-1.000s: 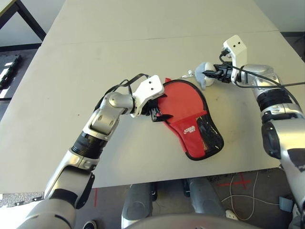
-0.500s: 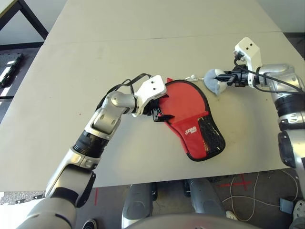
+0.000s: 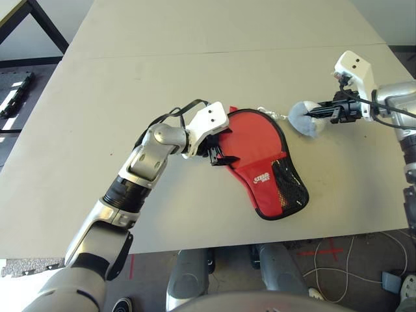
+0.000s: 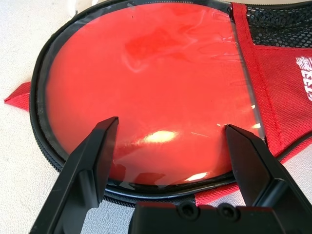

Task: Store the ping-pong paddle in its case and zip it.

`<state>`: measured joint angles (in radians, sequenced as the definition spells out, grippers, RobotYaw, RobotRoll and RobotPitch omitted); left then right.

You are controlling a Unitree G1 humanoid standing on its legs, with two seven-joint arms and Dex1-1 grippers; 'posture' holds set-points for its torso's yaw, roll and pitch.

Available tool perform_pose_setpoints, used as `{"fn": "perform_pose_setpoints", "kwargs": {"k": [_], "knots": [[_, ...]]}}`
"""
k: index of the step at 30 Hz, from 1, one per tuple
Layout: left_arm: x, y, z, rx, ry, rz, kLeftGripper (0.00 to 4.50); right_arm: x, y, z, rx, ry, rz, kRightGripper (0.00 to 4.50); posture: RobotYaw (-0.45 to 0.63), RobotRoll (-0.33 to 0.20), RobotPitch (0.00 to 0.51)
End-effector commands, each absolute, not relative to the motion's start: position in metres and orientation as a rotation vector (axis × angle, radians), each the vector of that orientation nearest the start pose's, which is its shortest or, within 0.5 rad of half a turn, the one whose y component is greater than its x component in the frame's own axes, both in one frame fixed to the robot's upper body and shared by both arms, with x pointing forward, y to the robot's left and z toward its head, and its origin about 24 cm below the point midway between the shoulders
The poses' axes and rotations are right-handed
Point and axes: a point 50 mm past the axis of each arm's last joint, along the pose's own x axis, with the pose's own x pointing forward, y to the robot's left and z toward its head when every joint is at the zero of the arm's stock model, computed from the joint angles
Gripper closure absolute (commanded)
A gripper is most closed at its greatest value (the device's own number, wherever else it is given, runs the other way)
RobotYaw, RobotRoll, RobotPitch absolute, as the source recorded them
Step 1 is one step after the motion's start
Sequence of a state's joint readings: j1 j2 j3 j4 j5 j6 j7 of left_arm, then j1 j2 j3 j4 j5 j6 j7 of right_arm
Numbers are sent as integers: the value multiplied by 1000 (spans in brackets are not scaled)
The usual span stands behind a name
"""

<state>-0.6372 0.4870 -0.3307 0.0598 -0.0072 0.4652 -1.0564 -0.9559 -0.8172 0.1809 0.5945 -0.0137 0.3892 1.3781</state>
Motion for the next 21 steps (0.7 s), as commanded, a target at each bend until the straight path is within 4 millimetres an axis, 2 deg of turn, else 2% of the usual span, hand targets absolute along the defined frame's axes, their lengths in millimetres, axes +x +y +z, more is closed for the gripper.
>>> {"fn": "perform_pose_setpoints", "kwargs": {"k": [1,5,9,16,21], "knots": [[307,114,104,597,433,-1237,0,337,-269,206,-633,606,980,4362,-88,0,221],[308,114,104,596,434,-1238,0,323,-278,203,-656,687,1066,4362,-89,0,222],[307,114,103,593,435,-1238,0,295,-282,195,-656,794,1198,4363,-90,0,221],[307,113,103,589,434,-1238,0,250,-280,183,-576,967,1373,4365,-94,0,219],[307,113,102,590,434,-1238,0,231,-278,175,-528,1039,1453,4365,-96,0,218]]}}
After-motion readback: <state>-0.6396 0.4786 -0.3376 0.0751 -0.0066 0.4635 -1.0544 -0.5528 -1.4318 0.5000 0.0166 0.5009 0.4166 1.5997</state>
